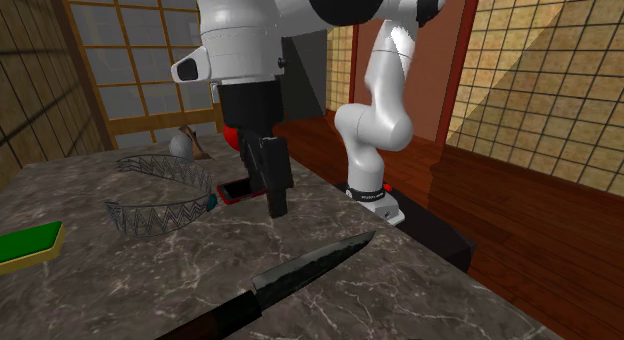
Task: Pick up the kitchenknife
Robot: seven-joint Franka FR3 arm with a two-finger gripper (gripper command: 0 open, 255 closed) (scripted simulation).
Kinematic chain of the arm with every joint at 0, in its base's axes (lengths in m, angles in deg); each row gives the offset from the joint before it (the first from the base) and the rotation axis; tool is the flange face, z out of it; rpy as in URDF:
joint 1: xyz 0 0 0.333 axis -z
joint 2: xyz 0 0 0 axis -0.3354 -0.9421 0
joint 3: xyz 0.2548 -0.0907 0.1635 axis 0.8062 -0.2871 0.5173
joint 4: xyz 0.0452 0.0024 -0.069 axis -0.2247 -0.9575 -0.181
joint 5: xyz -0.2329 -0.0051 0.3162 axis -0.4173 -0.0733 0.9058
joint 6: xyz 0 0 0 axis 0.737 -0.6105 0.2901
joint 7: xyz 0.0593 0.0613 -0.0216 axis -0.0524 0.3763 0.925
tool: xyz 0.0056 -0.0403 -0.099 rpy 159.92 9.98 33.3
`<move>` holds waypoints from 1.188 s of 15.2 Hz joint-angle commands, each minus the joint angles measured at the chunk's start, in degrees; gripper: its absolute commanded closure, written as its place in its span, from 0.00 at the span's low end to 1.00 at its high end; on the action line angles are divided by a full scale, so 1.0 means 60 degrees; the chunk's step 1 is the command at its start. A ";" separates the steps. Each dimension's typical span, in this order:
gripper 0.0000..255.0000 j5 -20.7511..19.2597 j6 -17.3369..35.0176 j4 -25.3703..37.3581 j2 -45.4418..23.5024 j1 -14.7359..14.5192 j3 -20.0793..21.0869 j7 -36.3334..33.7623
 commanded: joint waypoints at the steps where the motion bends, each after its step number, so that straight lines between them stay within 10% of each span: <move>1: 0.00 -0.0065 0.0390 0.0332 -0.0603 -0.0081 0.0261 -0.0221; 15: 0.00 -0.0492 0.1981 0.0661 -0.2295 -0.0367 0.0898 -0.0860; 16: 1.00 -0.0497 0.1983 0.0669 -0.2304 -0.0369 0.0901 -0.0867; 18: 1.00 -0.0498 0.1990 0.0665 -0.2307 -0.0367 0.0898 -0.0861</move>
